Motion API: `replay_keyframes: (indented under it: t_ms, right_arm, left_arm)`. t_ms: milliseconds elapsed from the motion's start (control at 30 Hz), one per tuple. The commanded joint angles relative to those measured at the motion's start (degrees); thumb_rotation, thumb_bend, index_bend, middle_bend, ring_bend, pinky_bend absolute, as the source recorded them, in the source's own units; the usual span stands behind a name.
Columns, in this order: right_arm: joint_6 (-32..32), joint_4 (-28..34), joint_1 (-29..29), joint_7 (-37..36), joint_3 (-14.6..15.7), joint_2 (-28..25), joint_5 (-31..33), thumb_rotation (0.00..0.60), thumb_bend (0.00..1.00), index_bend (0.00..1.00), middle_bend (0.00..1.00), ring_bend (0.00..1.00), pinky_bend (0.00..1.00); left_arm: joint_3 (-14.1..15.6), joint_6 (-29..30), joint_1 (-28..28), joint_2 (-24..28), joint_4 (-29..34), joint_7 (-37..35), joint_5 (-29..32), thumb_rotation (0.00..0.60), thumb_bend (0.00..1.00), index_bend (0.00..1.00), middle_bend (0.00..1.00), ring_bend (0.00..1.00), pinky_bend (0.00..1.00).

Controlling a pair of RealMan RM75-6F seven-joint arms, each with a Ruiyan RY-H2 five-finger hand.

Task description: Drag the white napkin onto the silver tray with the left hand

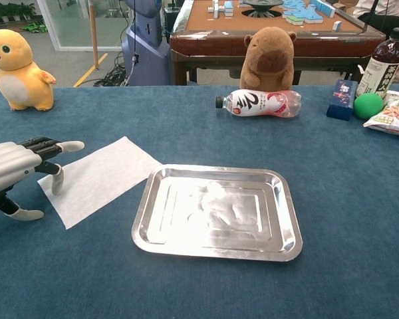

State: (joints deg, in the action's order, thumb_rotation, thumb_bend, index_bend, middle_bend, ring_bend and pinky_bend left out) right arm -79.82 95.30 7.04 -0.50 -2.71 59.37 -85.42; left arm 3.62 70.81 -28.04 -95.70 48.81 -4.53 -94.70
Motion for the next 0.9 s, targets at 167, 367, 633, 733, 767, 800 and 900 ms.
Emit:
replay_keyframes:
  t_ms: [167, 367, 633, 733, 767, 800, 900]
  right_arm:
    - [0.04, -0.02, 0.02, -0.09, -0.01, -0.02, 0.03, 0.6, 0.36, 0.53, 0.5, 0.32, 0.49]
    - [0.09, -0.01, 0.03, 0.0, 0.03, -0.03, 0.01, 0.6, 0.36, 0.53, 0.5, 0.32, 0.49]
    - [0.17, 0.03, 0.05, 0.12, 0.03, -0.02, 0.11, 0.6, 0.36, 0.53, 0.5, 0.32, 0.49]
    - [0.11, 0.05, 0.04, 0.03, 0.01, -0.03, 0.09, 0.6, 0.35, 0.53, 0.5, 0.32, 0.49]
    - [0.09, 0.08, 0.03, -0.06, 0.01, -0.05, 0.07, 0.6, 0.36, 0.53, 0.5, 0.32, 0.49]
    - [0.06, 0.09, 0.03, -0.12, -0.01, -0.06, 0.04, 0.6, 0.36, 0.53, 0.5, 0.32, 0.49]
    - [-0.02, 0.06, 0.0, -0.26, 0.0, -0.07, -0.02, 0.6, 0.35, 0.53, 0.5, 0.32, 0.49]
  left_arm:
    - [0.02, -0.14, -0.08, -0.2, -0.03, -0.34, 0.18, 0.6, 0.32, 0.51, 0.0, 0.0, 0.02]
    - [-0.11, -0.32, 0.0, -0.43, -0.03, -0.94, 0.62, 0.6, 0.38, 0.52, 0.0, 0.0, 0.02]
    - [-0.07, 0.38, 0.05, -0.86, -0.54, -2.32, 0.44, 0.6, 0.42, 0.52, 0.0, 0.0, 0.02]
    - [-0.01, 0.97, 0.04, -1.08, -0.91, -3.12, 0.16, 0.6, 0.42, 0.51, 0.0, 0.0, 0.03]
    - [-0.02, 1.2, 0.04, -1.18, -1.08, -3.52, 0.07, 0.6, 0.41, 0.51, 0.0, 0.0, 0.03]
    - [-0.01, 1.36, 0.03, -1.26, -1.23, -3.79, 0.0, 0.6, 0.41, 0.51, 0.0, 0.0, 0.03]
    - [-0.02, 1.71, 0.0, -1.63, -1.82, -4.37, -0.13, 0.6, 0.41, 0.51, 0.0, 0.0, 0.04]
